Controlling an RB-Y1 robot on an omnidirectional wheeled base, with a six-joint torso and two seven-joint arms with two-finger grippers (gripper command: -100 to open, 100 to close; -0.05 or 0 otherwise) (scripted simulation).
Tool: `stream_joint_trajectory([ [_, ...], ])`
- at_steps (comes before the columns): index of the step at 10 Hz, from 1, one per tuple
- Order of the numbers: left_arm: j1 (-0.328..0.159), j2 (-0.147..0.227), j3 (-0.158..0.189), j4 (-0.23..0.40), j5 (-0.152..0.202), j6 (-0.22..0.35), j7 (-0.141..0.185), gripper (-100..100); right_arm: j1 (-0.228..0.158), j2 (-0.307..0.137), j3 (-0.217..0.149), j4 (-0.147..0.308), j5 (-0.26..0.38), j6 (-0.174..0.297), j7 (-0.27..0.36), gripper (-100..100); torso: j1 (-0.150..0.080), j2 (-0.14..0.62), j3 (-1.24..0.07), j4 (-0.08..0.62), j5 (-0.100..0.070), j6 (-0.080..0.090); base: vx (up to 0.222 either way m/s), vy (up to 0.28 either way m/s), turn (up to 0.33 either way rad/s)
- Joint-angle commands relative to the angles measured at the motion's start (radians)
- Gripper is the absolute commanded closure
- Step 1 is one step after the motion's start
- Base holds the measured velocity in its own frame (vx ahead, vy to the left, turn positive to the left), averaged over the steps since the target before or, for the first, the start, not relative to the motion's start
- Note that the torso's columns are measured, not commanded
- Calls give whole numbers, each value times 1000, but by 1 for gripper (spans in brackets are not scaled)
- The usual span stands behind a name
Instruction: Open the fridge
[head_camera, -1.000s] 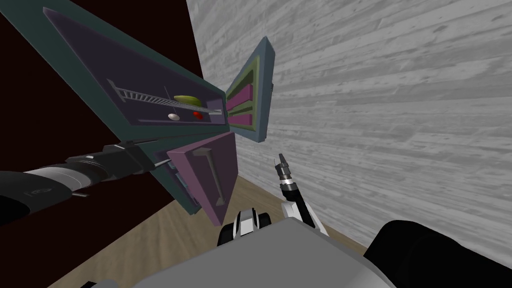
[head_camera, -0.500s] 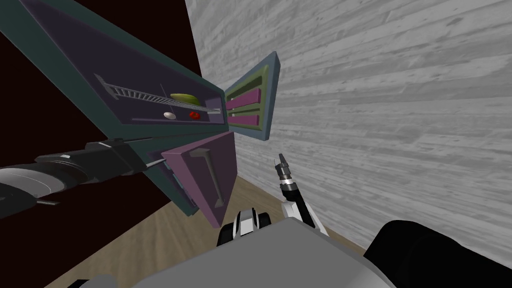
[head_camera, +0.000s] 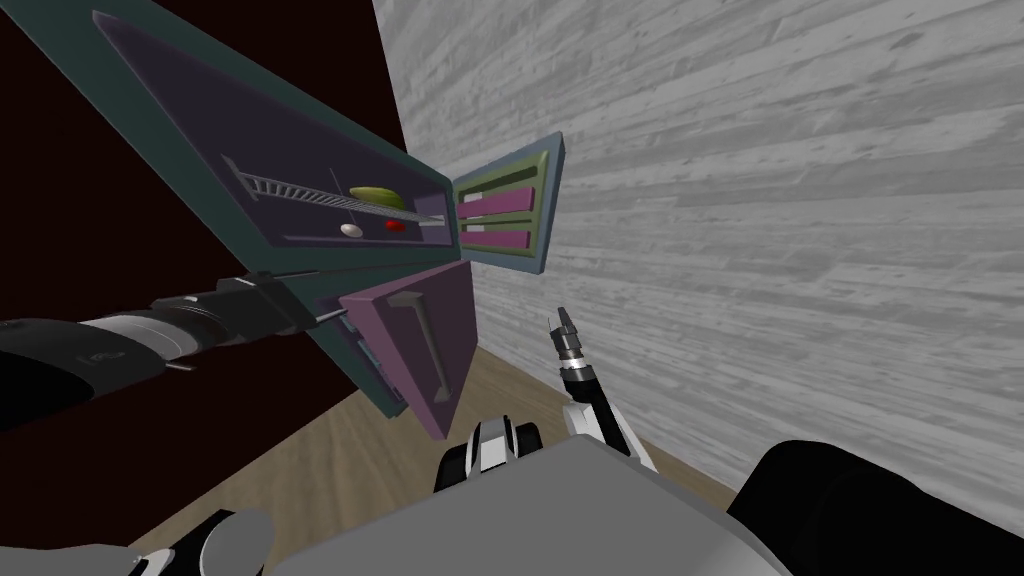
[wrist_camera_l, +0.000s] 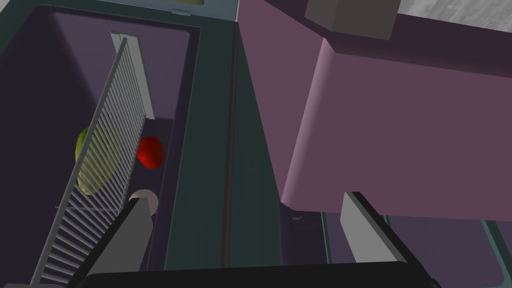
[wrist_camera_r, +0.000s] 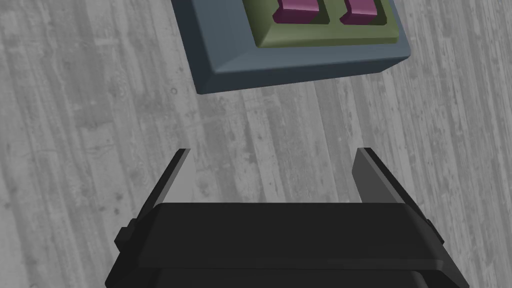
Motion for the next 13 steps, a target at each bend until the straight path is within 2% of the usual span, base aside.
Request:
stream_joint_trajectory([
  [1, -55, -15, -47, 78, -50, -60, 2, -100, 0, 0, 0, 0, 0, 0, 0, 0, -2, -1, -1, -2, 0, 2, -130, 52, 72],
  [2, -80, -15, -71, 106, -77, -71, 2, -100, 0, 0, 0, 0, 0, 0, 0, 0, 1, 4, 2, -1, 1, 3, -150, 70, 0],
  [3, -105, -15, -79, 147, -84, -94, 2, -100, 0, 0, 0, 0, 0, 0, 0, 0, 3, 5, 4, 0, 2, 1, -66, 42, -13],
  [4, -114, -15, -79, 188, -84, -119, 2, -100, 0, 0, 0, 0, 0, 0, 0, 0, 2, 0, 1, 0, 1, 1, -16, 17, 11],
  [6, -114, -15, -79, 207, -84, -134, 2, -100, 0, 0, 0, 0, 0, 0, 0, 0, -4, -4, -3, -1, -2, 5, 8, 2, 24],
  [7, -149, -36, -127, 263, -140, -165, -3, -100, 0, 0, 0, 0, 0, 0, 0, 0, -5, -4, -3, -1, -2, 7, -79, 58, 65],
  [8, -165, -36, -146, 290, -163, -182, -3, -100, 0, 0, 0, 0, 0, 0, 0, 0, -1, -2, -2, -3, 0, 8, -140, 78, 13],
  [10, -207, -36, -154, 354, -164, -218, -3, -100, 0, 0, 0, 0, 0, 0, 0, 0, -2, -3, -2, -1, -1, 6, -68, 29, -10],
  [12, -207, -36, -154, 375, -164, -239, -3, -100, 0, 0, 0, 0, 0, 0, 0, 0, -7, -7, -5, 0, -3, 9, 1, -1, 24],
  [13, -244, -57, -202, 435, -224, -265, -7, -100, 0, 0, 0, 0, 0, 0, 0, 0, -7, -7, -4, 0, -4, 10, -101, 74, 59],
])
